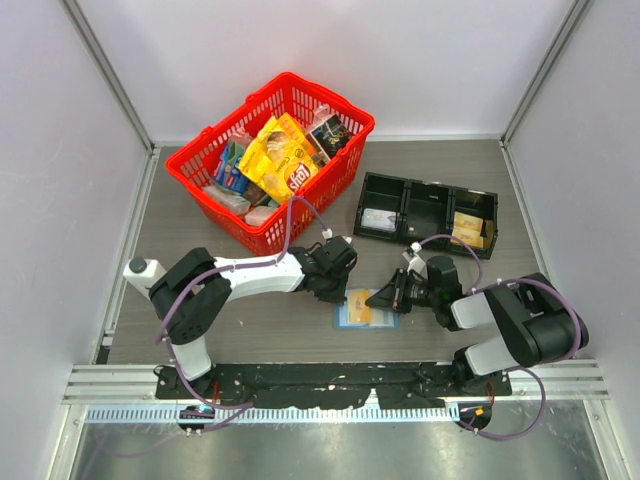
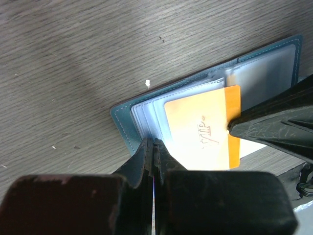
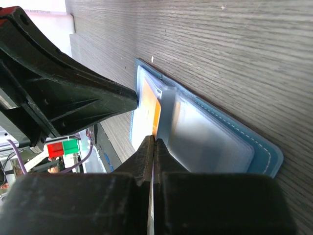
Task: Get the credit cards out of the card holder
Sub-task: Remove the credit card from the card holder.
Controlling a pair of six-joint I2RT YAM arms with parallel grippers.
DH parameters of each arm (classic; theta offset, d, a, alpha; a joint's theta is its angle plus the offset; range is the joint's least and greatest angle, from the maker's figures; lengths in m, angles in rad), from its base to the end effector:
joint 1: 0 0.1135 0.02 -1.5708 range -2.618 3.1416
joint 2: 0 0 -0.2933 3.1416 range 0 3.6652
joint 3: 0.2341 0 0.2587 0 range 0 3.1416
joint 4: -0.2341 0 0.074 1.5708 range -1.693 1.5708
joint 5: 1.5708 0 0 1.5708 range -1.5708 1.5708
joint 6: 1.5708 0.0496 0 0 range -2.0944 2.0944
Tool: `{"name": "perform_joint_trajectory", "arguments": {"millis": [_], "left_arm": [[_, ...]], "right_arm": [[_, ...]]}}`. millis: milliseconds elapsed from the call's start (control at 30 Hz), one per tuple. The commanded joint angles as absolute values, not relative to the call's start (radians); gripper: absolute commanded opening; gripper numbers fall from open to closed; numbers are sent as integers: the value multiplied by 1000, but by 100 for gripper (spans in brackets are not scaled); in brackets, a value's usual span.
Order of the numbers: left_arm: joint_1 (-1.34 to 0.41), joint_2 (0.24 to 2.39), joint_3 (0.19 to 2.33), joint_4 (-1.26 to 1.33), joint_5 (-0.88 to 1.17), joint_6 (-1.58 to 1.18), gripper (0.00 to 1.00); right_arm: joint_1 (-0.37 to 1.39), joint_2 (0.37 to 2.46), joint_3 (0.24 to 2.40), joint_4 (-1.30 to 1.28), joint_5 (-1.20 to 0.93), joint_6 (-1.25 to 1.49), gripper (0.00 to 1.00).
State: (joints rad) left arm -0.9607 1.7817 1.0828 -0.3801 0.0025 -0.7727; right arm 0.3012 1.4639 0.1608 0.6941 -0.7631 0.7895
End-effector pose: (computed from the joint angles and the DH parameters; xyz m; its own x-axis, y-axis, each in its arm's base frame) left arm 0.2125 -0.3042 0.1754 -0.9342 0.1180 -0.3366 0.2348 0.9139 -0.3312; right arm 0.1839 0.0930 0.1155 -0.9213 0.2511 -0.2969 -0.1443 0.4881 0.8608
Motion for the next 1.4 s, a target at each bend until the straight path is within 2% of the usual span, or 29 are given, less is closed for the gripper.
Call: {"name": "perform_joint_trajectory", "arguments": {"millis": [0, 233, 400, 467, 567, 1233, 1367], "left_arm": [[-954, 1807, 1072, -388, -5, -752, 0], [-954, 1779, 1071, -379, -5, -750, 1], [-954, 1723, 1066, -325, 66, -762, 21], [-957, 1712, 1074, -301, 89, -768, 26], [-956, 1712, 1089, -267, 113, -775, 26], [-953, 1845, 1135, -348, 95, -744, 1], [-951, 1844, 1123, -367, 77, -738, 0]], "right_arm": [[281, 1407, 167, 597, -770, 761, 1], [281, 1364, 196, 451, -727, 695, 1], [279, 1376, 204, 457, -730, 696, 1], [281, 1385, 206, 466, -735, 698, 1], [278, 1393, 204, 474, -741, 701, 1], [279, 1390, 207, 465, -732, 690, 1], [278, 1362, 213, 431, -712, 683, 1]]}}
